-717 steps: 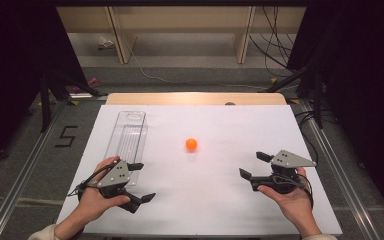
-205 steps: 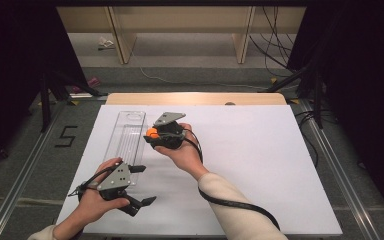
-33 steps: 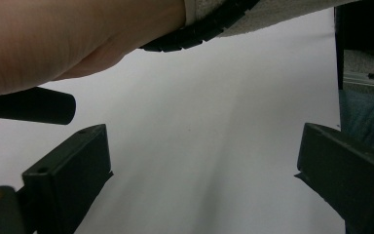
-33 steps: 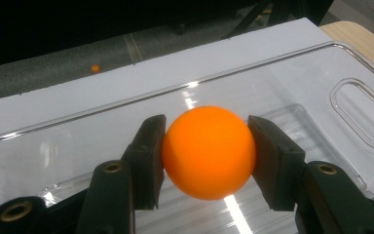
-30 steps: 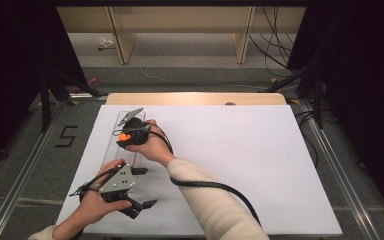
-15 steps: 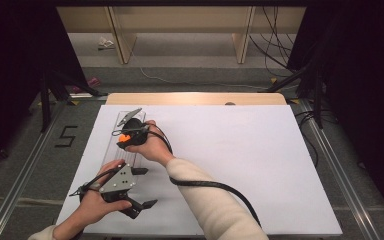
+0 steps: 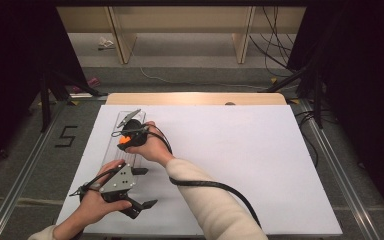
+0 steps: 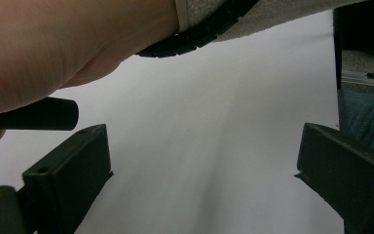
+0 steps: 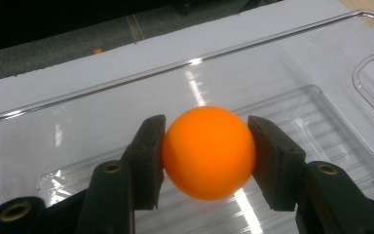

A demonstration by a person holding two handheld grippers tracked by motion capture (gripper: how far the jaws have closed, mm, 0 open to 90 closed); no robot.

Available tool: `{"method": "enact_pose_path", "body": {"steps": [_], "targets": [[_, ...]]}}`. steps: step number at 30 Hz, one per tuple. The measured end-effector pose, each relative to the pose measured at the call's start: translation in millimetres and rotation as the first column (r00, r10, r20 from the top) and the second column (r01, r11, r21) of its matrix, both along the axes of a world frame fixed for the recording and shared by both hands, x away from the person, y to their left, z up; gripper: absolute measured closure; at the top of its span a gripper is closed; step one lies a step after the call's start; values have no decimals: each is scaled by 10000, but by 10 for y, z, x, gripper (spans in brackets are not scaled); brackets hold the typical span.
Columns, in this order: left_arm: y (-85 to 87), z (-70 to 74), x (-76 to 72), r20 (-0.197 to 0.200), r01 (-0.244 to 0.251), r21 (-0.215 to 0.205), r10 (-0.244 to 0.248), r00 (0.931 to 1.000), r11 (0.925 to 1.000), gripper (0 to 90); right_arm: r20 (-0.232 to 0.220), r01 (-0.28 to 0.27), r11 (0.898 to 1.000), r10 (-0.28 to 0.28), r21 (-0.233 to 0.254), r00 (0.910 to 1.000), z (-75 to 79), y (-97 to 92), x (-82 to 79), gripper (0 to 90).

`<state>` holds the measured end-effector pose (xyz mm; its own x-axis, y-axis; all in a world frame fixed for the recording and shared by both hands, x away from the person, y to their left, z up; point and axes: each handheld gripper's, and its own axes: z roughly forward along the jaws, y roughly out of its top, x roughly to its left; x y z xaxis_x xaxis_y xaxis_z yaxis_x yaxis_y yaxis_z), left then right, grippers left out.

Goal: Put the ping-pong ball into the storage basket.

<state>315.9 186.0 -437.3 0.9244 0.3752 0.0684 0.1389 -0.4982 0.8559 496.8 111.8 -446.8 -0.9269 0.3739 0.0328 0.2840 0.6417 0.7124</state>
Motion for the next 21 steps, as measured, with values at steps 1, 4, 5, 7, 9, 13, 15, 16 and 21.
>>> {"method": "enact_pose_path", "body": {"steps": [1,4,5,7,9,13,15,16,21], "targets": [[0,0,0,0,-1,2,1,10000,10000,50,-6,4,10000,-4,4,10000,-3,2,2,511],[1,1,0,-1,-2,-6,2,10000,10000,50,-52,-23,10000,23,-38,10000,-8,8,3,511],[0,1,-1,2,-2,2,2,10000,10000,50,-51,-28,10000,28,-44,10000,-9,11,3,511],[-1,1,-1,5,3,0,-3,10000,10000,50,-34,-55,10000,55,-42,10000,-13,16,4,509],[0,2,-2,-4,14,10,-14,10000,10000,50,-47,-42,10000,42,-30,10000,-15,18,5,504],[0,1,-1,4,8,4,-8,10000,10000,50,-62,-17,10000,17,-23,10000,-15,20,6,496],[0,1,-1,-3,19,11,-19,10000,10000,50,-86,-6,10000,6,-31,10000,-15,20,3,482],[-1,1,-1,-1,18,13,-18,10000,10000,50,-99,1,10000,-1,-1,10000,-15,19,3,467],[-1,1,-2,-4,17,7,-17,10000,10000,50,-94,115,9999,-114,125,9999,-9,18,7,405]]}}
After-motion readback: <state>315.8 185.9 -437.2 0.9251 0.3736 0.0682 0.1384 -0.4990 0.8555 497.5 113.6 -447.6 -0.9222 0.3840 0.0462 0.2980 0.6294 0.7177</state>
